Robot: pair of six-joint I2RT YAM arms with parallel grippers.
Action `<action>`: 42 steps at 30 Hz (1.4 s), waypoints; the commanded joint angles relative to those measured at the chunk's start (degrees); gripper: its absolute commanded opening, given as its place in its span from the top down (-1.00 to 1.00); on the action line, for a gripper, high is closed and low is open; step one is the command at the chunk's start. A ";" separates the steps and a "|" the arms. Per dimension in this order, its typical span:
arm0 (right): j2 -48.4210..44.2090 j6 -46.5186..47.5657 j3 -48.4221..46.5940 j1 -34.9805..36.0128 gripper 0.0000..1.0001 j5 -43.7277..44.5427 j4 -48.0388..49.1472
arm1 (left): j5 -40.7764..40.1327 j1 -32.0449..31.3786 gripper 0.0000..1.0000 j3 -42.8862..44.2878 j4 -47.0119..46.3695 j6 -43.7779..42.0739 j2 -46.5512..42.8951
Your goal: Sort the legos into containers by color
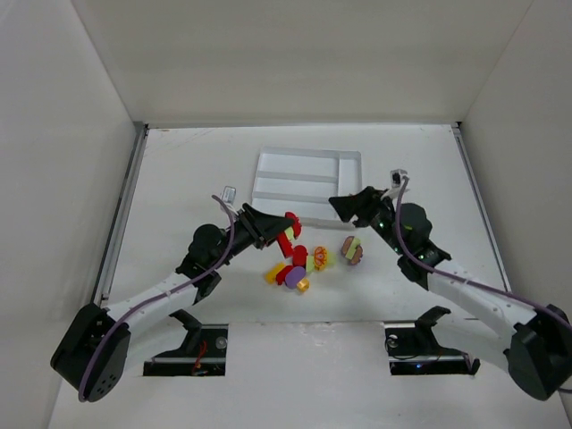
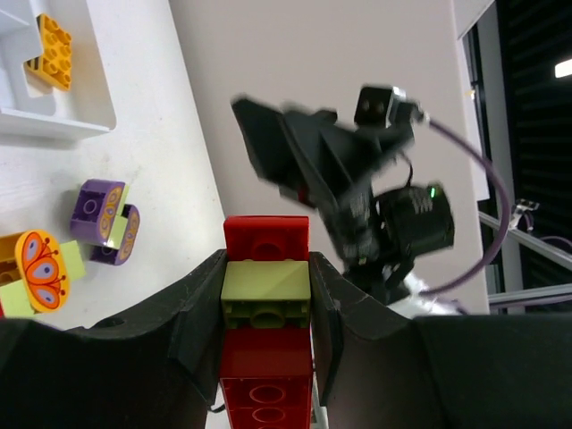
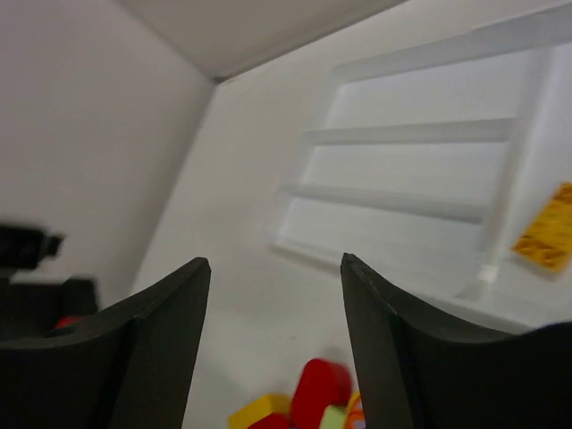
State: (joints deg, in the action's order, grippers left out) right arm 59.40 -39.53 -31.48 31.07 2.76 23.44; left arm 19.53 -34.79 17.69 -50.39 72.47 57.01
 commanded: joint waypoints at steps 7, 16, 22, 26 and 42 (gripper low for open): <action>-3.07 -10.83 7.75 9.48 -0.69 -18.14 19.09 | 2.53 -0.23 0.75 3.05 -8.85 4.00 0.91; 2.56 -15.40 6.44 12.30 -0.58 -22.19 27.44 | 2.00 -2.35 0.73 2.70 -8.23 4.09 0.55; 3.97 -16.54 6.35 12.39 -0.26 -22.45 29.03 | 1.74 -2.43 0.72 2.43 -8.23 4.09 0.82; 4.67 -16.90 6.17 12.30 -0.09 -22.54 29.03 | 1.74 -2.70 0.72 2.61 -8.23 3.91 1.26; 8.19 -21.47 7.05 12.30 0.19 -23.51 36.59 | 1.57 -2.79 0.64 1.73 -8.23 3.91 0.90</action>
State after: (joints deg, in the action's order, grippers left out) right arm 68.27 -60.55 -23.75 42.83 -19.81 53.84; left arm 20.51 -37.65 17.93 -54.61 76.29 58.96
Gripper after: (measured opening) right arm 0.471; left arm 0.337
